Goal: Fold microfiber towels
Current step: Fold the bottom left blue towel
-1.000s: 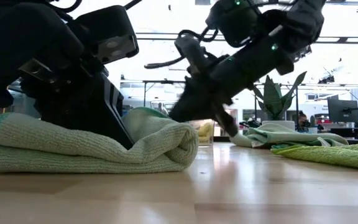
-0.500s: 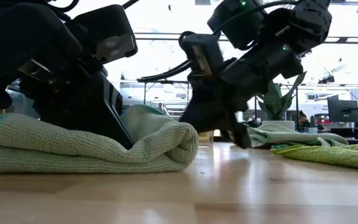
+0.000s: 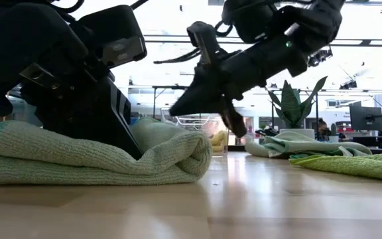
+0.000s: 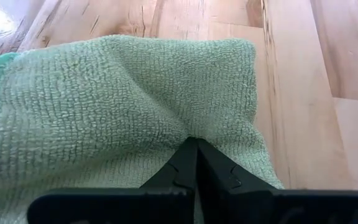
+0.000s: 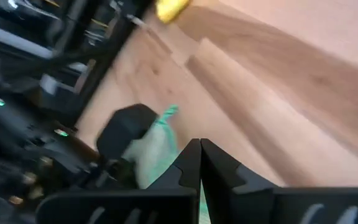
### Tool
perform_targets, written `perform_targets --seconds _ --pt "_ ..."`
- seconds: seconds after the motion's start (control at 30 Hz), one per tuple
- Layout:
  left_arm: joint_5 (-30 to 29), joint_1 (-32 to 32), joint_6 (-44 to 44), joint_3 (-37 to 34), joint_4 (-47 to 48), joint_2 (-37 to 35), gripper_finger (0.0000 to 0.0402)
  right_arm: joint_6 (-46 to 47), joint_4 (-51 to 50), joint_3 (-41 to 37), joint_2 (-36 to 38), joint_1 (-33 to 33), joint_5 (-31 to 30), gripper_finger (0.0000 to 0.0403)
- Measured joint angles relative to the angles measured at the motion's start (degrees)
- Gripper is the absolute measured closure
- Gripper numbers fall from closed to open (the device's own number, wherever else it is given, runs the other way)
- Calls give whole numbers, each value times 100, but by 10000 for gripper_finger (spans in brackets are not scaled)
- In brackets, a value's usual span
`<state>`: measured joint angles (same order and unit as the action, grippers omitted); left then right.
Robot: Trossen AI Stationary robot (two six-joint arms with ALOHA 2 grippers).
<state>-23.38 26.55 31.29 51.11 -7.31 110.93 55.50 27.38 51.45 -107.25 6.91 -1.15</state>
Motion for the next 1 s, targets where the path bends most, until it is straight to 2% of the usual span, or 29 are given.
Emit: perform_targets --seconds 0.13,0.3,0.63,0.77,0.87,1.0 --pt "2 0 0 2 -14 0 401 -293 -1207 -3 403 23 25 403" --pt "6 0 -4 4 -37 0 401 -443 -1455 -3 532 209 588 403" --pt "523 -109 -398 -3 382 -845 402 -590 -1789 -1 831 516 -220 403" --pt "845 -148 -514 -10 1119 -1352 402 -857 -2099 -3 1178 516 -509 403" --pt "875 -33 -465 -12 1906 -1873 402 -1101 -2081 -3 1399 514 -588 403" --pt "240 271 -224 -14 2660 -2480 402 -1294 -1837 2 1481 524 -439 403"
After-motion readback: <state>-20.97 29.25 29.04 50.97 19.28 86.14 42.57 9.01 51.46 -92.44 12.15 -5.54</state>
